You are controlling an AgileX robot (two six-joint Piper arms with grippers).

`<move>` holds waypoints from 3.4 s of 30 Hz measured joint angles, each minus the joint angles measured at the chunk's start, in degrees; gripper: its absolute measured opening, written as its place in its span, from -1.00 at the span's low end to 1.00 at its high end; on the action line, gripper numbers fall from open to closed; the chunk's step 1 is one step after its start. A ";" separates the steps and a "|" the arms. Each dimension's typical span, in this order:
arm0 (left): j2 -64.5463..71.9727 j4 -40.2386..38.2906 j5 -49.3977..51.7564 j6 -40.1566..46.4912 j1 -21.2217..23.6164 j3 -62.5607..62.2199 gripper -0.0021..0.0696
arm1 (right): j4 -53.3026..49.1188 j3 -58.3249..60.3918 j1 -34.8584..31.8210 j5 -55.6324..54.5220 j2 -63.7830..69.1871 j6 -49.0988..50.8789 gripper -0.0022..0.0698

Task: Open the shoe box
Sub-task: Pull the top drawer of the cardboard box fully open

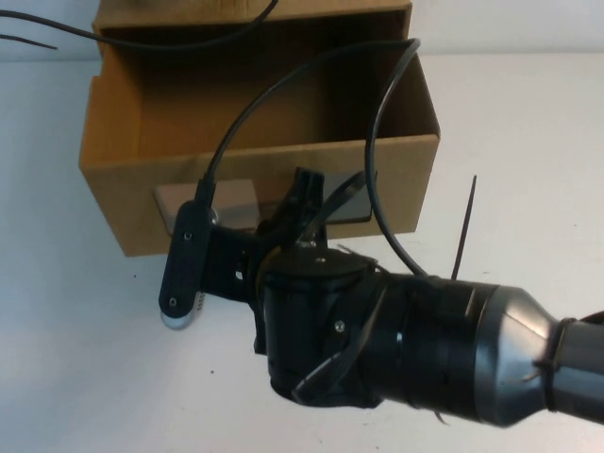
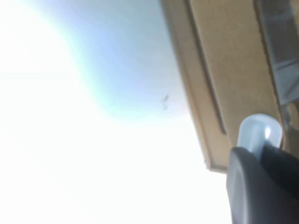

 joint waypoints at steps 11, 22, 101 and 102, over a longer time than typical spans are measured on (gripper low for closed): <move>0.00 0.00 0.00 0.00 0.00 0.00 -0.96 | 2.95 0.56 4.01 4.54 -0.63 0.00 -0.91; -0.12 0.20 -0.21 0.00 0.00 0.00 -0.96 | 6.71 0.65 4.23 7.49 -1.09 0.41 -0.37; -127.34 20.10 -62.50 5.29 0.11 147.90 -0.96 | 41.24 54.98 -42.49 -32.05 -77.85 3.58 -0.98; -127.34 20.20 -62.37 5.29 0.11 147.99 -0.96 | 41.24 54.98 -42.49 -31.96 -77.88 3.58 -0.98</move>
